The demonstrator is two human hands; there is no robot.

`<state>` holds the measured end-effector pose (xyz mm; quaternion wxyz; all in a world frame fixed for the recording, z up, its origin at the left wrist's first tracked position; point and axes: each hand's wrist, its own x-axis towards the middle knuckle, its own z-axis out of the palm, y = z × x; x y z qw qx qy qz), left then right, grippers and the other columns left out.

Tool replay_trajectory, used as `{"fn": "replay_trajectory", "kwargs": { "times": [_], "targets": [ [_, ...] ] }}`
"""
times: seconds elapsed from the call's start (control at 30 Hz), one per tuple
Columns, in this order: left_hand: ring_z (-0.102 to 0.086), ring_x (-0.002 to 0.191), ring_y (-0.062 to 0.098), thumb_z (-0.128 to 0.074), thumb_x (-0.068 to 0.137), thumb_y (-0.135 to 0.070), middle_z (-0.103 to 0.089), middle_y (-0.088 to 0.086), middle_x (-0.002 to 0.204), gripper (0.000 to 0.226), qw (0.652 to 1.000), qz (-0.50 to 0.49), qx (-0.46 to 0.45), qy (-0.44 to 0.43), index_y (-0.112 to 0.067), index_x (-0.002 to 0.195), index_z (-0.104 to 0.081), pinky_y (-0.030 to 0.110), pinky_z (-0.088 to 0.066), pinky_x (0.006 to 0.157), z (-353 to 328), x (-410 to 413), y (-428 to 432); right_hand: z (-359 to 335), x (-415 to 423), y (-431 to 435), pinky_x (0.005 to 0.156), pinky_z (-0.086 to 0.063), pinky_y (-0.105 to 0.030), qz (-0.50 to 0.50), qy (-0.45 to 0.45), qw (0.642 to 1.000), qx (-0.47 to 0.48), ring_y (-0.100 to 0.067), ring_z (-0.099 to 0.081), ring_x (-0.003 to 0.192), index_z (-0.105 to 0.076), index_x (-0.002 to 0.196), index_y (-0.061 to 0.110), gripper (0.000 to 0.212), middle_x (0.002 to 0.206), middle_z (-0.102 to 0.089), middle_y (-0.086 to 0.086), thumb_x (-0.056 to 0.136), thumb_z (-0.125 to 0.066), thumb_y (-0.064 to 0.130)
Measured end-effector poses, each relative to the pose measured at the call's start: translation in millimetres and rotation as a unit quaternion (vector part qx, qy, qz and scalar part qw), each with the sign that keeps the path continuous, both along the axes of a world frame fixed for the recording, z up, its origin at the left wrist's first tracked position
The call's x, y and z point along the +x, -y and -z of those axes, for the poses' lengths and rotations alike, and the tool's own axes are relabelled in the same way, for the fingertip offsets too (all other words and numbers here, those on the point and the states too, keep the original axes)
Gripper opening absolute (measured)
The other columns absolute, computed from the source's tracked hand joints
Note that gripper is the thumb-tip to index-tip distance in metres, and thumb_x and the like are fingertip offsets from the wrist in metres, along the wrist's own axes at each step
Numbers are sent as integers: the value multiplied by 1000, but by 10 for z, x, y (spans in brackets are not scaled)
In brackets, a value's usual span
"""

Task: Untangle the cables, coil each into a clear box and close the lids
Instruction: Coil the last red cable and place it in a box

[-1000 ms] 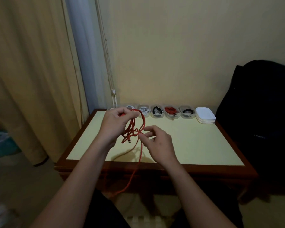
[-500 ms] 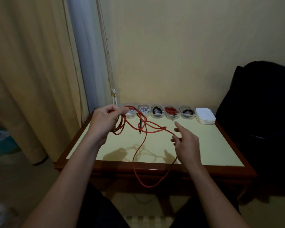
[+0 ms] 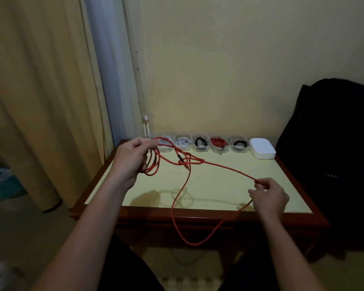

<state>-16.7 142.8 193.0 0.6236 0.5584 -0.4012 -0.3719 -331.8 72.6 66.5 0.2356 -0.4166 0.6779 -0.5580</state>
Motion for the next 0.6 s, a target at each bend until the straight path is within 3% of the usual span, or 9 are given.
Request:
{"fn": "replay_trajectory", "kwargs": {
  "times": [0.13,0.23,0.33,0.43,0.5,0.6],
  "targets": [
    [-32,49,15,-78,83,-25,-43,11,63,21,999,26,-7,18,-19,66,-69,27,-25,45,-9,-111,17,74,120,-25,74,-56,-27,-126,-79,987,66,-14,-73,83,-75,88,23,25,88,-75,4,90,-65,1],
    [-32,53,18,-79,83,-28,-51,14,78,22,998,44,-11,39,-9,77,-71,28,-24,49,-21,-159,13,-30,286,-101,76,-49,-14,-225,-110,966,65,-7,-70,92,-77,93,28,33,89,-75,15,85,-65,-2],
    [-33,56,21,-79,82,-29,-55,14,81,29,997,56,-11,50,-2,85,-70,28,-25,49,-11,-204,15,-279,521,-218,80,-54,-19,-259,-94,961,-6,-1,-70,86,-78,91,29,27,88,-76,16,87,-68,4],
    [-33,59,25,-80,82,-29,-53,15,79,30,996,67,-13,58,-1,84,-70,28,-25,50,-4,-254,9,-613,766,-346,71,-52,-18,-298,-43,951,-70,-2,-70,78,-78,88,29,14,82,-75,15,91,-71,17],
    [-30,53,20,-79,83,-27,-48,15,75,32,995,76,-17,59,3,87,-68,27,-22,49,-8,-302,-5,-800,907,-420,68,-52,-20,-338,-25,938,-67,-3,-69,76,-77,86,28,8,81,-75,14,92,-71,30],
    [-25,48,15,-79,83,-24,-36,10,59,32,994,93,-24,58,5,86,-66,28,-18,49,-30,-375,-32,-907,1096,-458,63,-46,-13,-345,-70,935,-52,3,-63,70,-77,83,25,19,75,-72,10,88,-73,43]
  ]
}}
